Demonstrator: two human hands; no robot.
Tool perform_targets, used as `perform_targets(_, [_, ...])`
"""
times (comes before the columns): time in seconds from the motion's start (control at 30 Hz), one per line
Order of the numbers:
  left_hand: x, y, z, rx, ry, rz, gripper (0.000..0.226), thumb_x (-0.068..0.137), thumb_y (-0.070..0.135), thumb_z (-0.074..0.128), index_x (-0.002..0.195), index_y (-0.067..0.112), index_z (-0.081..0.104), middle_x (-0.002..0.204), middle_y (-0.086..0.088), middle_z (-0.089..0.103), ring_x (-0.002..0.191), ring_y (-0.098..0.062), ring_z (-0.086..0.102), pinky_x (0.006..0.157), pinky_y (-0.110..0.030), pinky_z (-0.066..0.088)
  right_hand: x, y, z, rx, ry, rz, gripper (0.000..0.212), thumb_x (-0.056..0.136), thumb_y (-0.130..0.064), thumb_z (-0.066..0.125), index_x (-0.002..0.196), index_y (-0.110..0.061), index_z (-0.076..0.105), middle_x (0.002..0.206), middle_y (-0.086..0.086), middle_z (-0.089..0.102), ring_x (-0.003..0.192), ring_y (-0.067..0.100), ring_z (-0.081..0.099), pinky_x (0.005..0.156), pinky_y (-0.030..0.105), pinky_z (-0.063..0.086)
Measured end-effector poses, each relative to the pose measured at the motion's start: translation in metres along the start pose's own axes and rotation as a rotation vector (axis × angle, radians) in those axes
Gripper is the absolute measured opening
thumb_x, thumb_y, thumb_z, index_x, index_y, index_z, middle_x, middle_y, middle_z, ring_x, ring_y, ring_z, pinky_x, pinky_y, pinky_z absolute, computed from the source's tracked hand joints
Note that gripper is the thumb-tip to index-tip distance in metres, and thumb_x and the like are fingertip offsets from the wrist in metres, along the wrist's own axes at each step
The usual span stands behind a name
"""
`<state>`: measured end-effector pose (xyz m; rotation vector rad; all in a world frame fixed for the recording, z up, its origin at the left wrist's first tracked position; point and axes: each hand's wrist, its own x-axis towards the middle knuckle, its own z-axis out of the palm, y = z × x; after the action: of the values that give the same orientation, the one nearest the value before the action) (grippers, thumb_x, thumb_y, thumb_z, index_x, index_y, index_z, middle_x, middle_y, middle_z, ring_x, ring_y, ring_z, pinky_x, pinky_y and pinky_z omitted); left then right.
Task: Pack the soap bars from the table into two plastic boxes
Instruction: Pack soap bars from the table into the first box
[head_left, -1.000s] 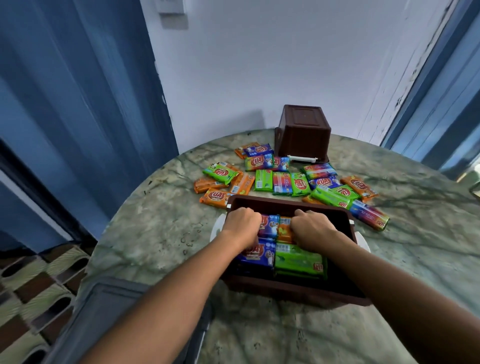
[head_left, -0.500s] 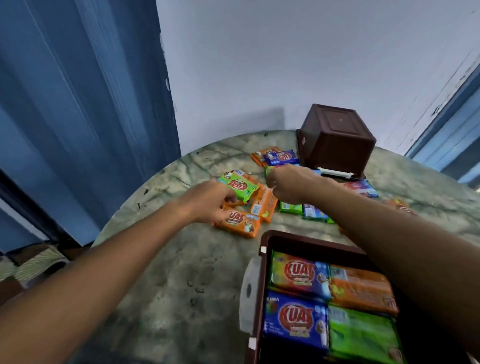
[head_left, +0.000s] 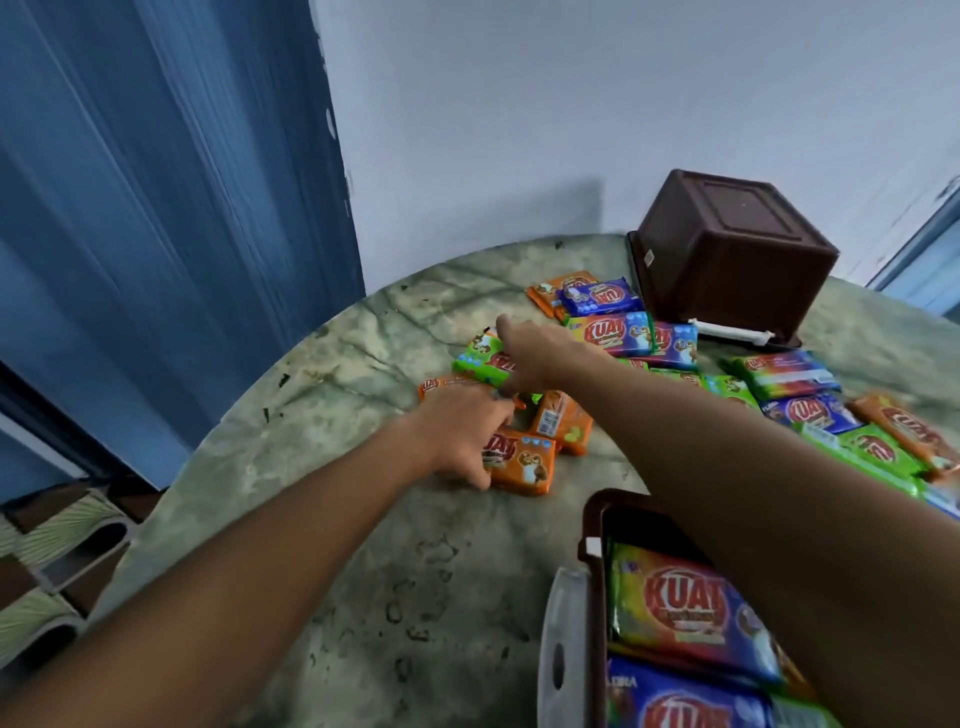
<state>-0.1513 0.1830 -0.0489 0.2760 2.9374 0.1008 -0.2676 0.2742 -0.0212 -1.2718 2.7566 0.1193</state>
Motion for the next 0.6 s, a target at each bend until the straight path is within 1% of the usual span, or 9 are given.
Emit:
perform_targets(0.07, [-0.002,-0.001,-0.002,-0.007,-0.070,-0.058,0.078,0.062,0.044,0.080,0.127,0.017,0.047,0.125,-0.008,0.056,0.112,-0.025,0.052,0.093,-0.034,0.043,-0.014,0.009,-0.012,-0.087,0.031,-0.025,0.067,0.078,-0.027,0.073,0.130,-0.007,0.036,0.115,0.014,0.061,0.102,0.032,0.061,0.066,0.034,0.040])
perform_targets(0.1, [-0.006,-0.004,-0.004,-0.017,-0.100,-0.099,0.079,0.063,0.045,0.079,0.129,0.017,0.046,0.127,-0.008,0.054,0.114,-0.025,0.051,0.094,-0.033,0.041,-0.023,0.015,-0.020,-0.120,0.044,-0.034,0.065,0.079,-0.026,0.072,0.130,-0.007,0.036,0.114,0.014,0.062,0.100,0.033,0.061,0.065,0.034,0.039])
perform_targets(0.17, [-0.019,-0.008,-0.015,-0.059,-0.121,-0.199,0.072,0.063,0.046,0.078,0.126,0.021,0.052,0.125,-0.006,0.056,0.110,-0.023,0.052,0.089,-0.031,0.041,-0.051,0.031,-0.036,-0.161,0.071,-0.043,0.064,0.079,-0.028,0.071,0.128,-0.007,0.037,0.110,0.014,0.062,0.097,0.035,0.062,0.063,0.034,0.037])
perform_targets(0.23, [-0.036,-0.011,-0.030,-0.098,-0.083,-0.278,0.068,0.061,0.047,0.079,0.121,0.022,0.058,0.119,-0.006,0.059,0.105,-0.022,0.055,0.086,-0.030,0.045,-0.081,0.047,-0.053,-0.192,0.102,-0.032,0.068,0.078,-0.031,0.069,0.131,-0.008,0.034,0.107,0.013,0.063,0.096,0.036,0.062,0.061,0.034,0.036])
perform_targets(0.3, [-0.054,-0.002,-0.050,-0.114,-0.012,-0.306,0.067,0.059,0.046,0.078,0.120,0.024,0.060,0.116,-0.003,0.062,0.102,-0.020,0.057,0.085,-0.029,0.046,-0.122,0.062,-0.071,-0.217,0.107,-0.028,0.069,0.076,-0.032,0.067,0.132,-0.009,0.034,0.106,0.013,0.063,0.097,0.035,0.061,0.061,0.034,0.037])
perform_targets(0.37, [-0.071,0.016,-0.074,-0.157,0.078,-0.290,0.073,0.052,0.050,0.075,0.120,0.027,0.060,0.113,0.001,0.062,0.098,-0.016,0.055,0.081,-0.027,0.045,-0.166,0.074,-0.083,-0.206,0.135,-0.038,0.068,0.074,-0.033,0.066,0.130,-0.011,0.036,0.108,0.012,0.062,0.100,0.035,0.059,0.063,0.036,0.041])
perform_targets(0.47, [-0.096,0.070,-0.110,-0.138,0.220,-0.175,0.082,0.043,0.058,0.061,0.119,0.029,0.061,0.107,0.007,0.062,0.094,-0.013,0.054,0.076,-0.027,0.043,-0.242,0.082,-0.098,-0.187,0.163,-0.033,0.071,0.073,-0.040,0.066,0.132,-0.014,0.036,0.119,0.008,0.058,0.108,0.032,0.056,0.068,0.036,0.042])
perform_targets(0.53, [-0.112,0.106,-0.121,-0.157,0.244,-0.085,0.082,0.042,0.062,0.057,0.117,0.030,0.062,0.104,0.012,0.060,0.095,-0.011,0.055,0.078,-0.028,0.044,-0.284,0.081,-0.097,-0.163,0.156,-0.036,0.075,0.073,-0.043,0.066,0.135,-0.015,0.034,0.123,0.007,0.056,0.110,0.031,0.055,0.070,0.035,0.042])
perform_targets(0.6, [-0.124,0.150,-0.120,-0.126,0.188,0.022,0.075,0.045,0.064,0.059,0.113,0.031,0.062,0.098,0.014,0.056,0.094,-0.010,0.054,0.079,-0.029,0.045,-0.330,0.081,-0.086,-0.125,0.105,-0.044,0.076,0.073,-0.046,0.065,0.136,-0.016,0.034,0.121,0.007,0.056,0.108,0.031,0.056,0.073,0.037,0.045])
